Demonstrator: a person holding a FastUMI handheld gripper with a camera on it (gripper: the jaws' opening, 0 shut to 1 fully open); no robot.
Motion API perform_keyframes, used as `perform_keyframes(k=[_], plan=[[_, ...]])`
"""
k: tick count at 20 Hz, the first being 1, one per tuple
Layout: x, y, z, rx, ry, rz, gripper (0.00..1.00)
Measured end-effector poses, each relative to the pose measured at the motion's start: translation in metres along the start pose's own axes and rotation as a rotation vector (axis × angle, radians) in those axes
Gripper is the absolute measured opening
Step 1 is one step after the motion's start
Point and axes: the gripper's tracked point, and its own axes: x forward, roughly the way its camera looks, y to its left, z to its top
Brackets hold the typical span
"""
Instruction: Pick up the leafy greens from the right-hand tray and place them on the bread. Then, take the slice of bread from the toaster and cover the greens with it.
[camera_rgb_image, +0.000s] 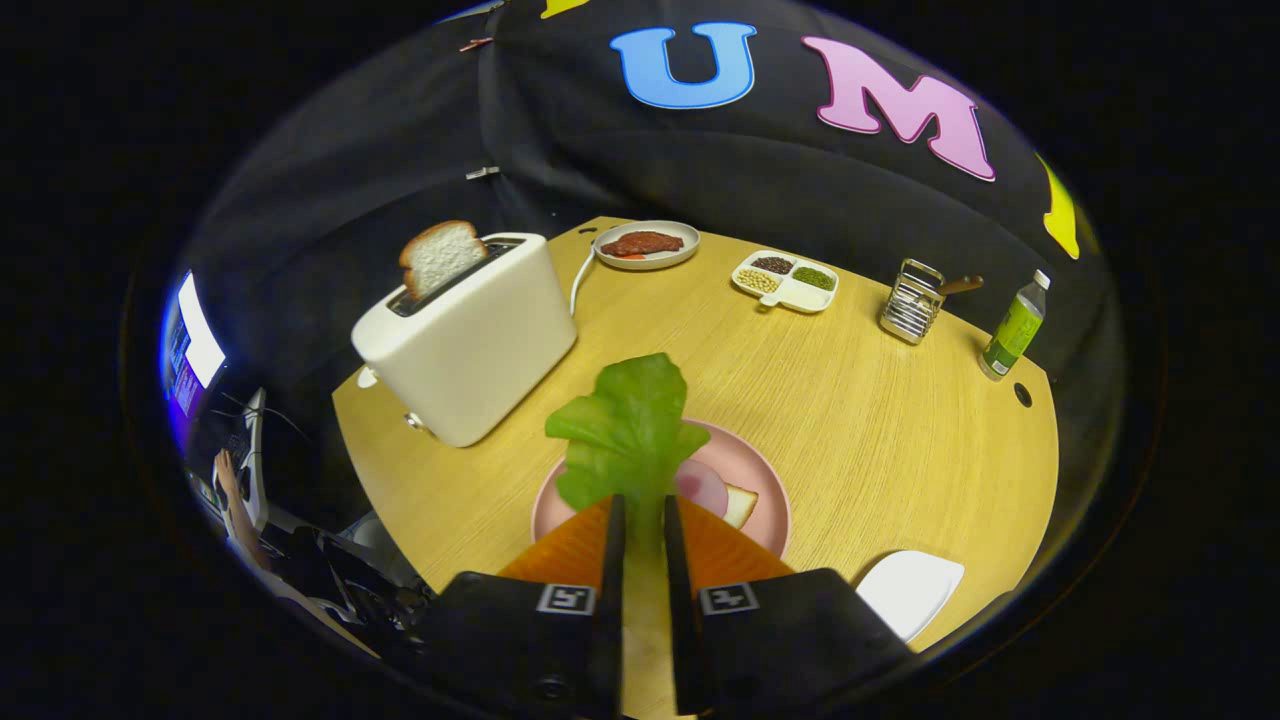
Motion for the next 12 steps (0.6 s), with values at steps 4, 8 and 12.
perform_keyframes(k=[4, 8, 12], plan=[[0.002, -0.004, 0.004, 0.002, -0.037, -0.045, 0.87], [-0.017, -0.003, 0.016, -0.007, -0.102, -0.066, 0.98], [-0.053, 0.001, 0.045, -0.007, -0.22, -0.084, 0.98]])
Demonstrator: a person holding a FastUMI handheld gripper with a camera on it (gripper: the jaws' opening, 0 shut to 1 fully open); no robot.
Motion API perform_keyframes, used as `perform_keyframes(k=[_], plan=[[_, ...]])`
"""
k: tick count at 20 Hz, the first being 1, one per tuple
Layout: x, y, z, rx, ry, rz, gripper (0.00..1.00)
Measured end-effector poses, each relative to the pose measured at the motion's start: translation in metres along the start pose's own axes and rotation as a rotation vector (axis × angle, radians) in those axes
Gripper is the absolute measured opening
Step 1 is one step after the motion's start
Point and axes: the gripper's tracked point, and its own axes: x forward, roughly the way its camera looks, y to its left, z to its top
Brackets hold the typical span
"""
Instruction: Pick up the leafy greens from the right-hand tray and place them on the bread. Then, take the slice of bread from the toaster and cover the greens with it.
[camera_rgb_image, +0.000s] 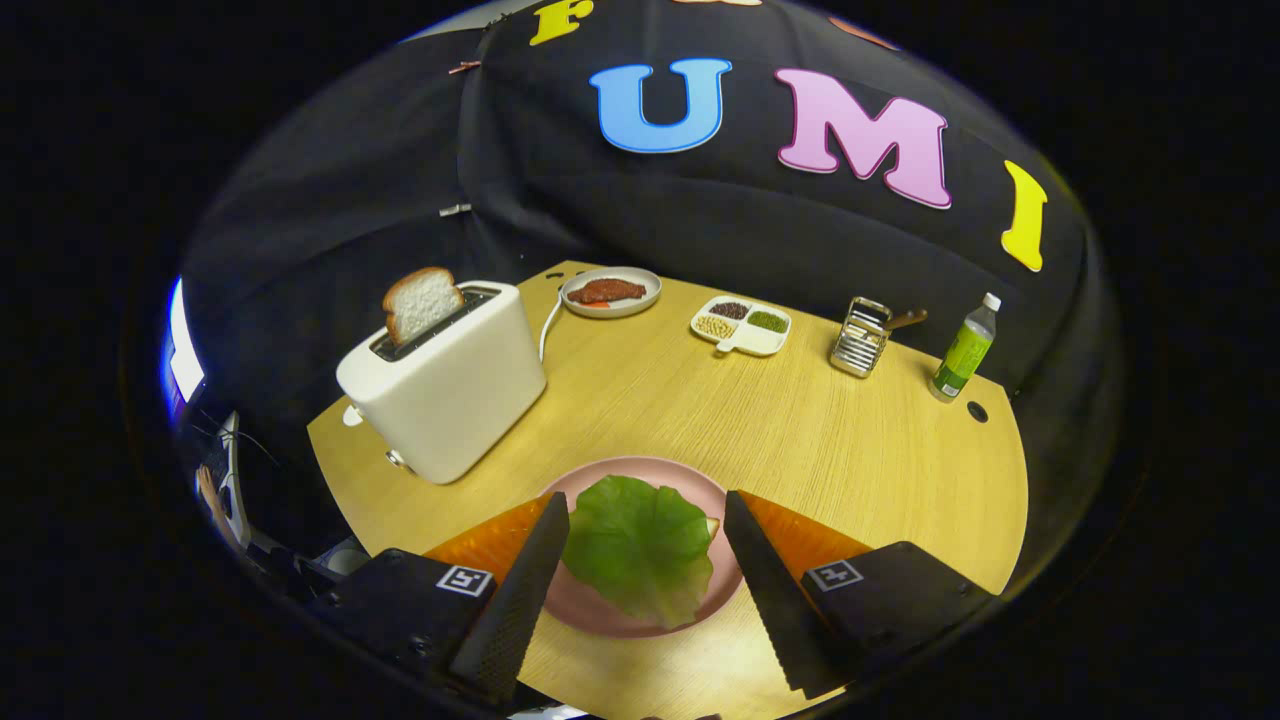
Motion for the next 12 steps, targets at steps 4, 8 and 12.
perform_keyframes(k=[4, 8, 12], plan=[[-0.046, 0.017, 0.072, -0.052, -0.227, 0.003, 0.98], [-0.096, 0.038, 0.155, -0.244, -0.479, -0.039, 0.95], [-0.136, 0.082, 0.215, -0.456, -0.662, -0.071, 0.97]])
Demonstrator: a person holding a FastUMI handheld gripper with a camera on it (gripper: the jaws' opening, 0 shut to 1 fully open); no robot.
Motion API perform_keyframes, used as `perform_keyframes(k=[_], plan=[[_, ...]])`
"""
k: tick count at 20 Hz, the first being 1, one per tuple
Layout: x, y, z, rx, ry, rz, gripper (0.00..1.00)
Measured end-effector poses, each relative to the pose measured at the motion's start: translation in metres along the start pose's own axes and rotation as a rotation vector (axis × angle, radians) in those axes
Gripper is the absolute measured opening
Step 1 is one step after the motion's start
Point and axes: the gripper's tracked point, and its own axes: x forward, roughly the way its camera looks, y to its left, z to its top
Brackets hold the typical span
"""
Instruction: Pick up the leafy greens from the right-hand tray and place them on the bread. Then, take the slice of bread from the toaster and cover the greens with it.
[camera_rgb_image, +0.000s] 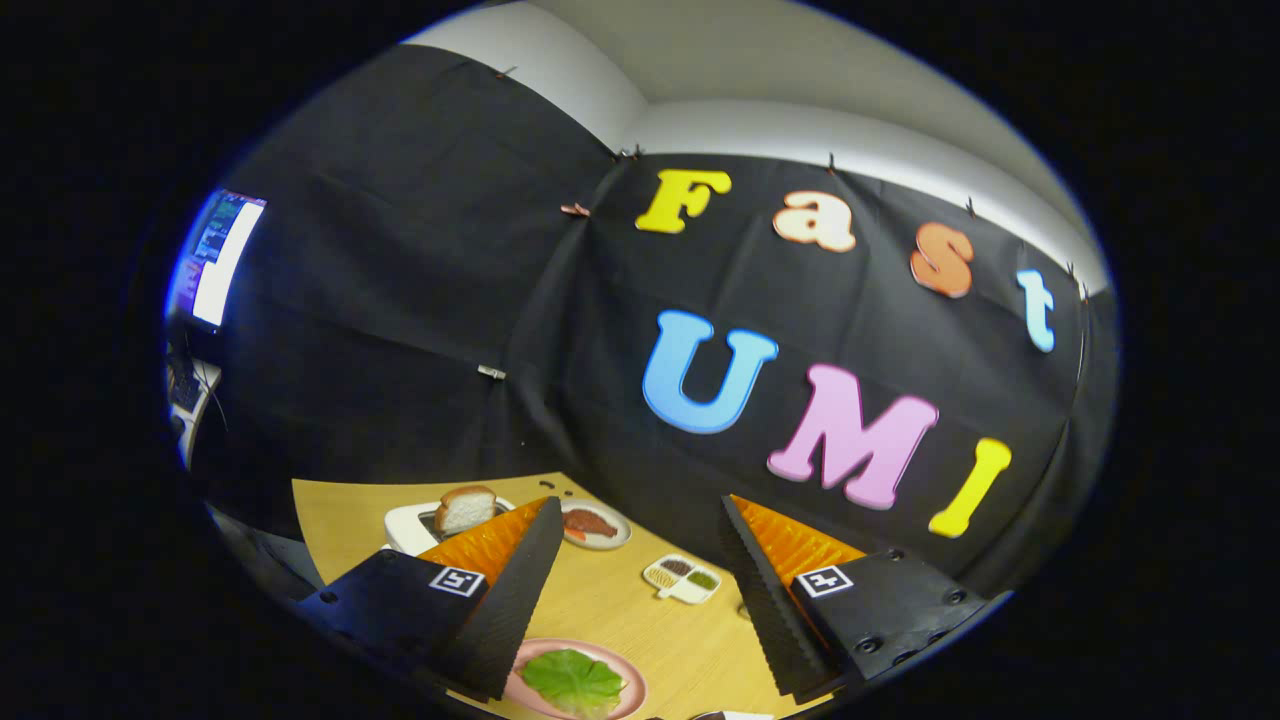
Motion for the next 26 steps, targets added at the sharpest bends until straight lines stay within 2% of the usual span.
perform_keyframes(k=[3, 8, 15, 26], plan=[[0.015, 0.025, 0.023, -0.009, -0.001, 0.019, 0.97], [0.056, 0.076, 0.021, 0.061, 0.091, 0.081, 0.97], [0.108, 0.147, -0.03, 0.186, 0.294, 0.149, 0.97], [0.189, 0.223, -0.127, 0.238, 0.556, 0.18, 0.95]])
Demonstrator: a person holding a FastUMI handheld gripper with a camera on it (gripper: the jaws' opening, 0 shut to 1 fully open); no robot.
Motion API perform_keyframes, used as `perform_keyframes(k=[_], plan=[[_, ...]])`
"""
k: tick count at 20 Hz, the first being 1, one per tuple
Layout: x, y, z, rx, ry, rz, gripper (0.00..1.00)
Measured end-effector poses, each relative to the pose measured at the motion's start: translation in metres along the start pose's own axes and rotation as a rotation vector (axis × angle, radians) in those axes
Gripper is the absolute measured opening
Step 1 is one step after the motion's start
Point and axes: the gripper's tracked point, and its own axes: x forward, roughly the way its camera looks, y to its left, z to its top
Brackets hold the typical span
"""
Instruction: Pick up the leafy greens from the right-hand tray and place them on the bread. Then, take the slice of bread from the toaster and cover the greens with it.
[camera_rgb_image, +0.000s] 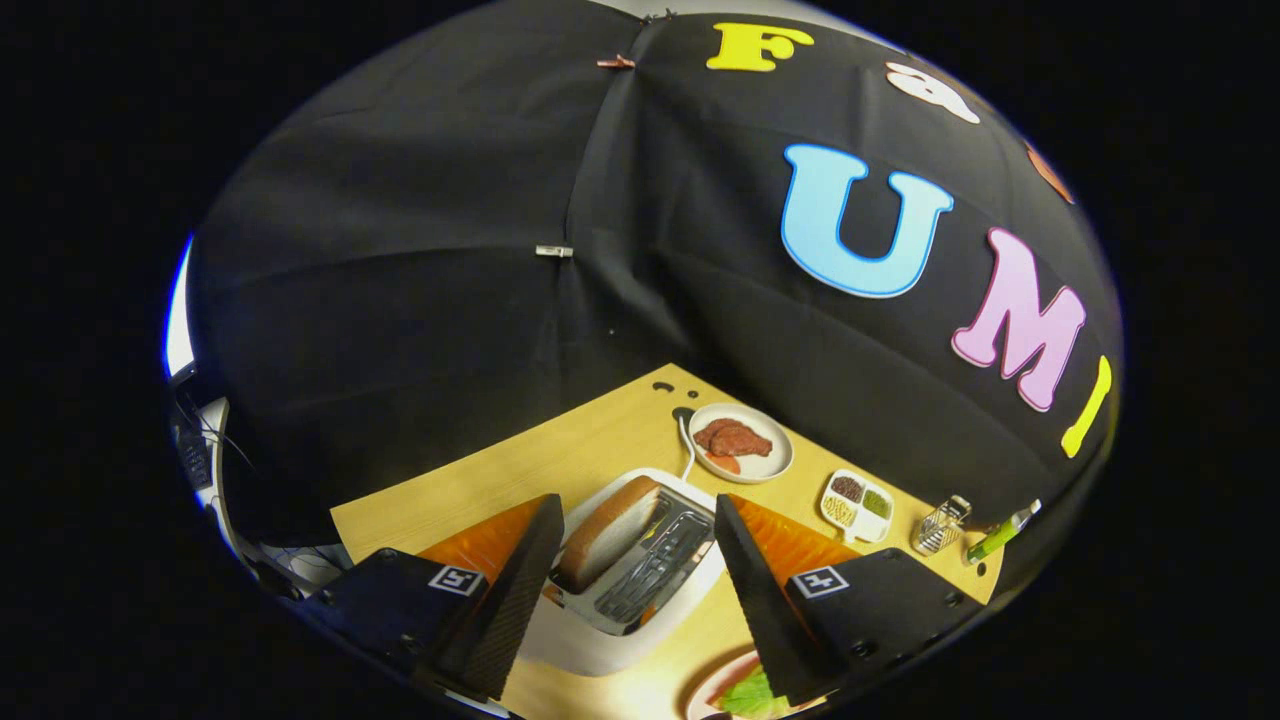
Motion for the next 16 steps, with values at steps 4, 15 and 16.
perform_keyframes(k=[4, 15, 16], plan=[[0.037, -0.008, -0.031, 0.018, 0.09, -0.061, 0.83], [0.014, 0.002, 0.0, 0.164, 0.003, 0.028, 0.11], [0.006, -0.001, 0.01, 0.173, -0.022, 0.032, 0.11]])
